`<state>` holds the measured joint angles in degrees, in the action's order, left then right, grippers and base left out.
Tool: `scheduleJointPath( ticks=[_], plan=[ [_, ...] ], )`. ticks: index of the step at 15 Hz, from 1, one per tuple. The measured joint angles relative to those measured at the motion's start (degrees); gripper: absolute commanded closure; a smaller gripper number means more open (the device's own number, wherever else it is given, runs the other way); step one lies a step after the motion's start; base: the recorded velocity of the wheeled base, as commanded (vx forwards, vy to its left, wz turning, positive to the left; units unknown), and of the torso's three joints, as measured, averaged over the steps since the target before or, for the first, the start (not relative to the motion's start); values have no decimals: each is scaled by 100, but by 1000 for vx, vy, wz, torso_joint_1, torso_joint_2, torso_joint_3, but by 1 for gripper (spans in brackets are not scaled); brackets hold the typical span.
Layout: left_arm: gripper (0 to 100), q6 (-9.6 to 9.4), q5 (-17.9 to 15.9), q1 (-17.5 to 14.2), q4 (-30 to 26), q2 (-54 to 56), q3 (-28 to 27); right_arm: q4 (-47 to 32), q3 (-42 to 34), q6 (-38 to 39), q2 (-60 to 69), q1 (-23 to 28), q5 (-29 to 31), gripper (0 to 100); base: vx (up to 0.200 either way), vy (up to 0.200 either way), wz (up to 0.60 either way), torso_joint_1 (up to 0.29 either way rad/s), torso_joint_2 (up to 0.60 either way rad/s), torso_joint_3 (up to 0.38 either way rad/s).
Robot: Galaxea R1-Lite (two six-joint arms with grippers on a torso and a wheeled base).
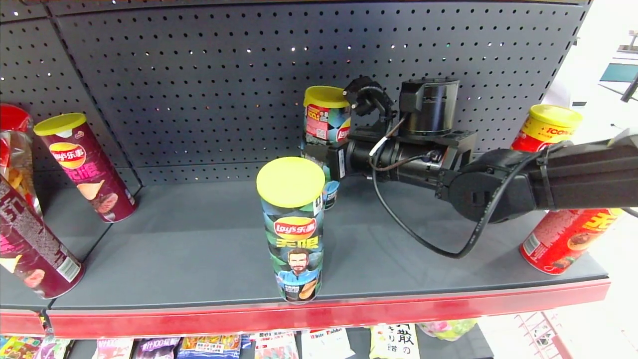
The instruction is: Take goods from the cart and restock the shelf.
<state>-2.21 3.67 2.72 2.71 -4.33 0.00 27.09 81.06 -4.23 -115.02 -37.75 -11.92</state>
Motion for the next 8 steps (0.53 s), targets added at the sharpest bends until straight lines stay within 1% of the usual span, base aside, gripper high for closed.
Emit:
scheduleJointPath(
  ticks=[4, 8],
  plan=[
    [0, 2, 0, 0, 0, 1, 0, -5, 113, 13, -204, -152, 11, 100, 0, 0, 0, 0, 0, 0],
    [0, 10, -1, 0, 0, 0, 0, -7, 67, 13, -332, -240, 46, 100, 0, 0, 0, 0, 0, 0]
  ],
)
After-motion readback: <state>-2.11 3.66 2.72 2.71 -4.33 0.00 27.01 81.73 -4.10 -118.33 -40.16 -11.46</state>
